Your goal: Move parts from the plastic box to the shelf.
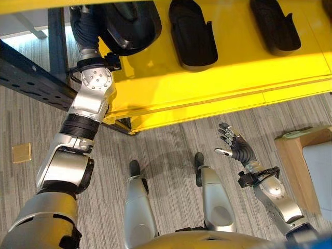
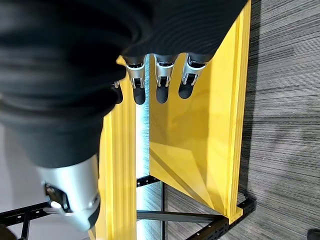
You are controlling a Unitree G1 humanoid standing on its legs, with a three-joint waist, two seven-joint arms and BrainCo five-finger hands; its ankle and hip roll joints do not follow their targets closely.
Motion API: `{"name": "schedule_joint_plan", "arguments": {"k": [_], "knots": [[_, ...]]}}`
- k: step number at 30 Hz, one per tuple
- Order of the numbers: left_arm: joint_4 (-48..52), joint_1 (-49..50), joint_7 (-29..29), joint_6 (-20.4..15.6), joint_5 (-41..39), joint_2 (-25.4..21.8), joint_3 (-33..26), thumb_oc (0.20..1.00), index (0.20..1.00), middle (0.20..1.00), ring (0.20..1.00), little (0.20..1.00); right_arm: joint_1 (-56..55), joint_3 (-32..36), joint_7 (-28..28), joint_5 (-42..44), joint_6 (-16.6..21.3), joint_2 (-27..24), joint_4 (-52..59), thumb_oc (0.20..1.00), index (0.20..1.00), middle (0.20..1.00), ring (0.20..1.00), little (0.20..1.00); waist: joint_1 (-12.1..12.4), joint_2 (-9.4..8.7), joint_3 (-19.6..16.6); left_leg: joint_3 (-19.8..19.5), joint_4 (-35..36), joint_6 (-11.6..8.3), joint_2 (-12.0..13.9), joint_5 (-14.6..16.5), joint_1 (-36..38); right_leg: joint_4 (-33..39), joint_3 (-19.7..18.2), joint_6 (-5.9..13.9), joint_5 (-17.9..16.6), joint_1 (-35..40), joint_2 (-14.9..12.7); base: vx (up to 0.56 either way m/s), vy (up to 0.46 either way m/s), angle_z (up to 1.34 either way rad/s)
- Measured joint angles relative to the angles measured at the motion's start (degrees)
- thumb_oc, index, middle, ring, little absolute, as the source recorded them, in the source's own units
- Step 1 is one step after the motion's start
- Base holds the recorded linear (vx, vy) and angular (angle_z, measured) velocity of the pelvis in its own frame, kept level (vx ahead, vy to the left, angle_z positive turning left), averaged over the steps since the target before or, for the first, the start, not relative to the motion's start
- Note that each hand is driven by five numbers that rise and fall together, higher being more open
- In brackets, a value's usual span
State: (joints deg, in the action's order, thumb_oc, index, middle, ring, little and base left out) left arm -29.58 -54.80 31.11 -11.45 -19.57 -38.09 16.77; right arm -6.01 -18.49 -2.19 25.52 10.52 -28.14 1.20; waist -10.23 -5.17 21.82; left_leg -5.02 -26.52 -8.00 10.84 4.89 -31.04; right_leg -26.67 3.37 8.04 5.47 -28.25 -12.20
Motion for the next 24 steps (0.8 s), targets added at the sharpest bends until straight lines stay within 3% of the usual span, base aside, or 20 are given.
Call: {"name": "schedule_joint_plan", "arguments": {"k": [5, 11, 24], "knots": [[-6.02, -2.65, -4.49, 3.01, 1.28, -1.02, 4.88, 0.2, 0.2, 0.2, 0.2, 0.2, -2.46, 0.02, -1.82, 0.79, -0.08, -0.04, 0.06, 1.0, 1.0, 1.0, 1.0, 1.0, -0.09, 0.24, -0.11, 0.01, -0.09, -0.04, 0.05, -0.07, -1.08, -1.13, -0.01, -0.47, 0.54, -1.43, 0.03, -0.01, 0.003, 0.02], [-9.71, -2.72, -6.27, 4.33, 1.22, -0.6, 5.27, 0.2, 0.2, 0.2, 0.2, 0.2, -2.89, -0.01, -2.64, 1.98, -0.34, -0.08, 0.07, 1.0, 1.0, 1.0, 1.0, 1.0, -0.64, 0.33, -0.15, 0.03, -0.63, -0.35, 0.07, -0.47, -2.05, -2.31, 0.21, -0.29, 0.82, -2.61, 0.09, 0.0, 0.001, 0.01], [-19.19, -3.19, -8.23, 6.14, -6.89, 1.14, 3.09, 0.2, 0.2, 0.2, 0.2, 0.2, -2.76, -0.13, -2.64, 2.32, -1.41, -0.15, 0.09, 1.0, 1.0, 1.0, 1.0, 1.0, -1.25, 0.36, -0.16, -0.14, -0.61, -0.63, 0.22, -0.63, -3.25, -3.83, 0.25, -0.63, 1.58, -4.49, 0.12, 0.0, 0.0, 0.0]]}}
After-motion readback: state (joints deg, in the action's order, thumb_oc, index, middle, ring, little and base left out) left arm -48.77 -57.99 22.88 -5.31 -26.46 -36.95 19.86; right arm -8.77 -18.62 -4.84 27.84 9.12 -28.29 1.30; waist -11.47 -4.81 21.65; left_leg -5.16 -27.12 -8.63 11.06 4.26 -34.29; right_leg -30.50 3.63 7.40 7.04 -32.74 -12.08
